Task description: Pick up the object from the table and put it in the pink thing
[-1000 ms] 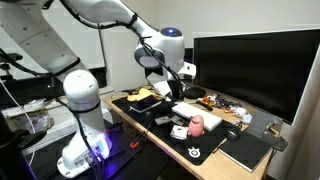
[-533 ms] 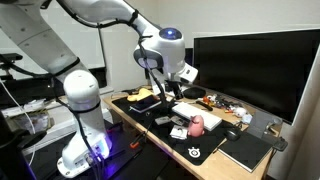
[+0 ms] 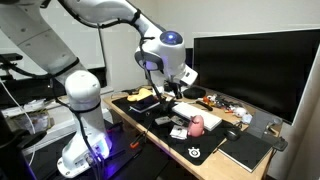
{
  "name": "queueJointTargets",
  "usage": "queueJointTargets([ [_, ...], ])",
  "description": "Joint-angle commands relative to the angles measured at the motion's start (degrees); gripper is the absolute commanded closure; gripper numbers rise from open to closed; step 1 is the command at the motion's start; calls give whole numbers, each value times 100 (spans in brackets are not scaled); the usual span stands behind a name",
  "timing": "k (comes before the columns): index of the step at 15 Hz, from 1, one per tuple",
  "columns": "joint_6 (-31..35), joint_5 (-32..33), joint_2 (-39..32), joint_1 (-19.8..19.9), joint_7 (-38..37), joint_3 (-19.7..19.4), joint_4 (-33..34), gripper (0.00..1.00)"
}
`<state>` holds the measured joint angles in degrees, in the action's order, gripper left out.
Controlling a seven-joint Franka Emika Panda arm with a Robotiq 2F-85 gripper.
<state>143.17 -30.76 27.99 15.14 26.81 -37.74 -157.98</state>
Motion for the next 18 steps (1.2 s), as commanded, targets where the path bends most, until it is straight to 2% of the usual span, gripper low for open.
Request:
queueJointTargets([
  [1, 5, 72, 33, -43, -59, -49, -3, 96],
  [3, 5, 72, 33, -43, -59, -51, -1, 99],
  [8, 285, -171, -41, 5, -634, -29, -49, 99],
  [18, 933, -714, -405, -43, -1105, -262, -93, 99],
])
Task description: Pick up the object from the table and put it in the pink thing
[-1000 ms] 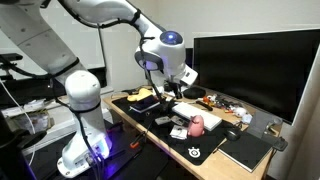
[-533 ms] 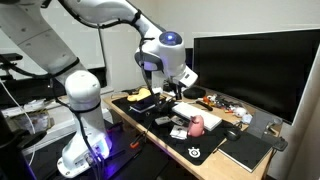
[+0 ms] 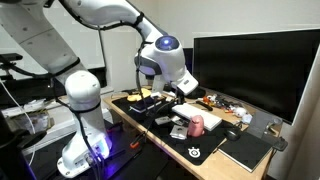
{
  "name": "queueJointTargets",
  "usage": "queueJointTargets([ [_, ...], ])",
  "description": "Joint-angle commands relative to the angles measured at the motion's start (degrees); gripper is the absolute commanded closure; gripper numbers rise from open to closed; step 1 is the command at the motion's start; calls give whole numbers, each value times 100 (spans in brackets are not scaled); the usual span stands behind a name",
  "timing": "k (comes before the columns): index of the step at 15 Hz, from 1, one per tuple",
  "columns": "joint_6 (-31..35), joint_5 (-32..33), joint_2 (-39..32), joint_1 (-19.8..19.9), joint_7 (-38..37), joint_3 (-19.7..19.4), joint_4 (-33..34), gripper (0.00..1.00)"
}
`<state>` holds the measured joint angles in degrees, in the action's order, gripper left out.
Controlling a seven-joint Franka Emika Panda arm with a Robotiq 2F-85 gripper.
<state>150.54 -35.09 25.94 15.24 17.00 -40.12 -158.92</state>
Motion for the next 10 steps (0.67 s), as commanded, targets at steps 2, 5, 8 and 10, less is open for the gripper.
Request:
queueJointTargets([
  [2, 233, -452, -319, -70, -209, -34, -3, 99],
  [5, 329, -761, -535, -77, -306, -19, -3, 99],
  [8, 441, -976, -759, -87, -374, -17, -3, 99],
  [10, 516, -1129, -901, -107, -377, -26, 11, 99],
])
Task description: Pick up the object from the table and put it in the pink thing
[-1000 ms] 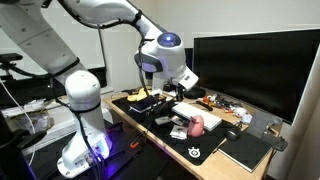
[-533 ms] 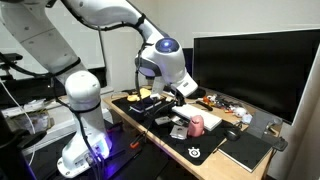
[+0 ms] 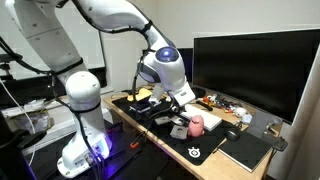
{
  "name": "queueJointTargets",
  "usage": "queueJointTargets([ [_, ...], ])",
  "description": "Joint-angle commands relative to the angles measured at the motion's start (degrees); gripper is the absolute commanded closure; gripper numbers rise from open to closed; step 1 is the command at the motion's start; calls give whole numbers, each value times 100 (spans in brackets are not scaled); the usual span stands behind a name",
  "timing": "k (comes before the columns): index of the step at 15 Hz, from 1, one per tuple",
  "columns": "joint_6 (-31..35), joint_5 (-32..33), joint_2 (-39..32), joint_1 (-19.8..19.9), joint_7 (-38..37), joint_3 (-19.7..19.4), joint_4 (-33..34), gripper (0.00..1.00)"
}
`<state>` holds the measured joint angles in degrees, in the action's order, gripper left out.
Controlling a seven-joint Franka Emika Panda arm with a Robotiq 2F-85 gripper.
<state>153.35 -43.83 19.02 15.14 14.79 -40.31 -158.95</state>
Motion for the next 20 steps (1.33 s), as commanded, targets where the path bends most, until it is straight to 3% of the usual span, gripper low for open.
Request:
queueJointTargets([
  [1, 278, -328, -285, -111, -180, -7, 30, 99],
  [12, 568, -1607, -909, -501, 131, -74, 324, 99],
  [20, 540, -2466, -1557, -577, 494, -26, 686, 99],
])
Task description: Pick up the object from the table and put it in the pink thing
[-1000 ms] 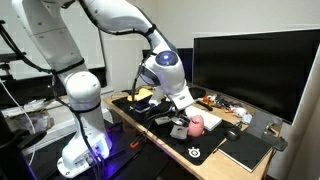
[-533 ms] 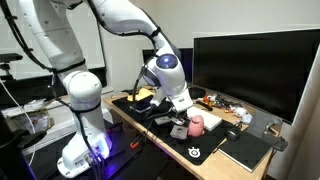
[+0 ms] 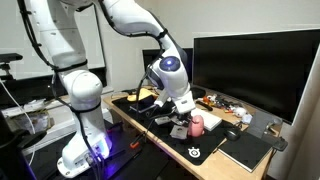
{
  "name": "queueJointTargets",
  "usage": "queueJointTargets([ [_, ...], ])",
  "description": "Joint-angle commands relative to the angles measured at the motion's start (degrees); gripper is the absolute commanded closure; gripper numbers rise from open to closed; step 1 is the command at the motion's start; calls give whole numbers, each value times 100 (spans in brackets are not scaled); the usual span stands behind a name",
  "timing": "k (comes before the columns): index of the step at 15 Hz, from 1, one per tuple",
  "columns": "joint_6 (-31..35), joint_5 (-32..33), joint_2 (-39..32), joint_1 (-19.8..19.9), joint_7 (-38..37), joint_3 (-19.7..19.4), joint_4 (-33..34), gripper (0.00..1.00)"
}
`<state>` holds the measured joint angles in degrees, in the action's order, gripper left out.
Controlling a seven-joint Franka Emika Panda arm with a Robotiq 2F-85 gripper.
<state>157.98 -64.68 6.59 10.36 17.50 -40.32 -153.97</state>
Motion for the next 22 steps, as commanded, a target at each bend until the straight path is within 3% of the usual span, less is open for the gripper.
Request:
queueJointTargets([
  [1, 64, -467, -407, -101, 263, -13, 232, 99],
  [11, 26, -922, -842, -176, 475, 140, 429, 99],
  [22, -27, -793, -672, -173, 459, 89, 345, 99],
])
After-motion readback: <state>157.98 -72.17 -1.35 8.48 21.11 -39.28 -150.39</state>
